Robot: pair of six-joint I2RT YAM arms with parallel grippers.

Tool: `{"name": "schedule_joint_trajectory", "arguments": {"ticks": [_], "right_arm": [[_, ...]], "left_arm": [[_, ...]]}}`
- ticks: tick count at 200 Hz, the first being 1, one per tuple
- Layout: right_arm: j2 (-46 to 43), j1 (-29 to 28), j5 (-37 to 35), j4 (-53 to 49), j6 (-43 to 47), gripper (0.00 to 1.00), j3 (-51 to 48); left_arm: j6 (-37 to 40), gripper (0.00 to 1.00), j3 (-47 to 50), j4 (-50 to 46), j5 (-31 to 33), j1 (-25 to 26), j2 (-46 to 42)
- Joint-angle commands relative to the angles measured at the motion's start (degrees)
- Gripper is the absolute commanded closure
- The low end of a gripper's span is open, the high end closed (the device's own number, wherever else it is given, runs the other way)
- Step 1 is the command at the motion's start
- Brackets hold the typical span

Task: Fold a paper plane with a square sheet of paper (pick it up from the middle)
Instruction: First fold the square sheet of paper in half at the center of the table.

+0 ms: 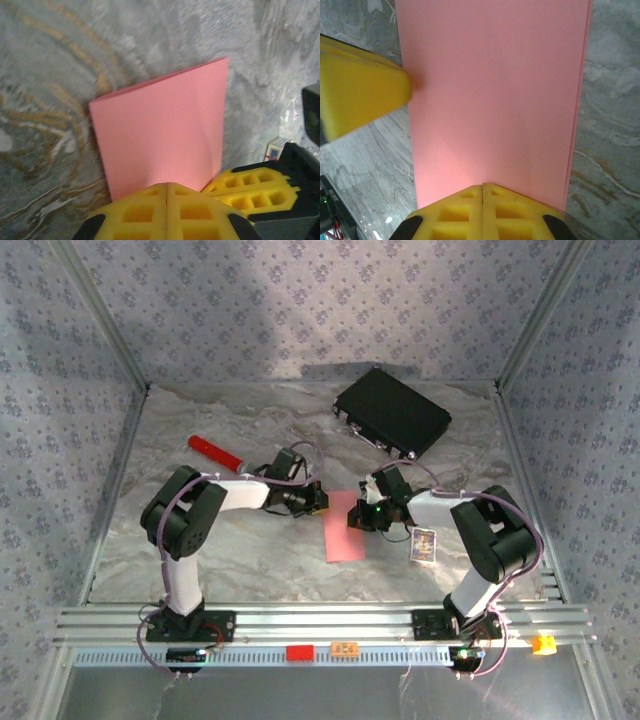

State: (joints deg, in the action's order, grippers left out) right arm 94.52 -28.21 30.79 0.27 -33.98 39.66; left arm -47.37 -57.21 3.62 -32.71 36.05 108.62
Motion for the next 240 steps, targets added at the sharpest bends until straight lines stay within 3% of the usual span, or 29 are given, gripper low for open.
{"name": "schedule_joint_trajectory", "arguments": {"ticks": [1, 20, 110, 189, 240], "right_arm": [[-1.9, 0.3, -1.0, -4.1, 0.9, 0.89, 0.8], [-4.4, 0.3, -0.1, -3.8, 0.8, 0.8, 1.5], [-17.4, 1.0, -2.5, -8.6, -5.9, 0.69, -6.1], [-21.6, -0.9, -2.2, -10.4, -12.6, 0.54, -12.3], [-22.0, -1.7, -0.4, -12.1, -12.9, 0.52, -13.3]], "left_arm": [[3.0, 0.98, -4.2, -3.8, 0.5, -0.2, -2.4], [3.4, 0.98, -6.0, -4.5, 0.1, -0.4, -0.4], [3.0, 0.99, -8.1, -3.6, 1.4, -1.3, 5.4], [1.9, 0.99, -0.8, 1.2, 0.6, -2.6, 6.3], [2.1, 1.0, -0.1, 1.0, 0.8, -2.6, 6.5]]}}
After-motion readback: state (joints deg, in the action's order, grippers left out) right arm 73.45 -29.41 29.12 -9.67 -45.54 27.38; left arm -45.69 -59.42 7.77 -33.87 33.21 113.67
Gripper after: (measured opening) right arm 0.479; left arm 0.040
